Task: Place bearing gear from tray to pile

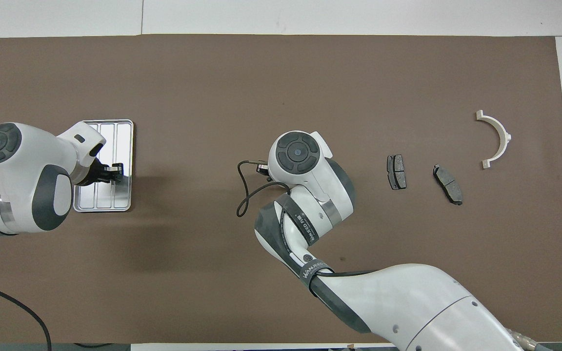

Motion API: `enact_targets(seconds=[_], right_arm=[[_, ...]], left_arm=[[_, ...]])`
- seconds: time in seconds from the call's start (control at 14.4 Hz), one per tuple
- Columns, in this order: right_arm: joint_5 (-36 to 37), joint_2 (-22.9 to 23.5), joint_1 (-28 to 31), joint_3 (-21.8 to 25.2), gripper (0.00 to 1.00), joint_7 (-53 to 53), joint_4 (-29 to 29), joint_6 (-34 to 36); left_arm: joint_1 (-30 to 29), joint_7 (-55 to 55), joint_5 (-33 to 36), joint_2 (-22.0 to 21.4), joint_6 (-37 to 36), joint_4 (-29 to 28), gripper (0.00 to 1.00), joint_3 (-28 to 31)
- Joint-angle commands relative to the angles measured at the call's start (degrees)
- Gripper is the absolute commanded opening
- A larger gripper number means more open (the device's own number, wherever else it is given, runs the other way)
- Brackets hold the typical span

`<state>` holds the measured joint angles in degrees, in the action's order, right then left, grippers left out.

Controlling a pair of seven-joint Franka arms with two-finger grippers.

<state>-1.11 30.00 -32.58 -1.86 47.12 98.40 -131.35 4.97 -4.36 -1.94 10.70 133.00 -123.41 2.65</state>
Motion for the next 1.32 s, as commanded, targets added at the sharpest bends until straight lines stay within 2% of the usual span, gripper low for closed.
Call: enact_targets(seconds=[0.0, 0.21, 0.42, 0.69, 0.9, 1.11, 1.25], right_arm=[[-1.0, -1.43, 1.12, -0.43, 0.24, -0.8, 1.79, -0.92], [-1.0, -1.26, 1.3, -0.34, 0.0, -0.8, 1.62, -1.19], [-0.91, -1.34, 3.83, -0.34, 0.0, -3.34, 0.39, 0.65], [-0.91, -3.62, 11.64, -0.43, 0.0, -14.14, -8.12, 13.9], [-0.91, -7.13, 19.2, -0.43, 0.0, -25.46, -9.11, 17.79], [-1.0, -8.55, 27.37, -0.43, 0.0, -40.22, -9.1, 20.43], [-1.0, -8.55, 33.35, -0.43, 0.0, -51.29, -8.67, 20.53]], left_arm=[[0.48, -2.31, -1.04, 0.03, -2.65, 3.08, 0.04, -0.1], [2.15, -5.82, -1.13, 0.11, -2.92, 4.14, 0.04, -0.19], [3.64, -9.16, -1.13, 0.2, -2.75, 5.02, 0.04, -0.19], [7.76, -17.41, -3.24, 1.43, -3.18, 7.83, 0.04, -0.19], [13.64, -27.42, -3.42, 1.61, -3.1, 9.5, 0.04, -0.19], [22.34, -39.37, -3.33, 2.83, -2.74, 12.12, 0.04, -0.01], [29.1, -49.37, -3.07, 7.56, -3.44, 18.35, 0.04, 0.16]])
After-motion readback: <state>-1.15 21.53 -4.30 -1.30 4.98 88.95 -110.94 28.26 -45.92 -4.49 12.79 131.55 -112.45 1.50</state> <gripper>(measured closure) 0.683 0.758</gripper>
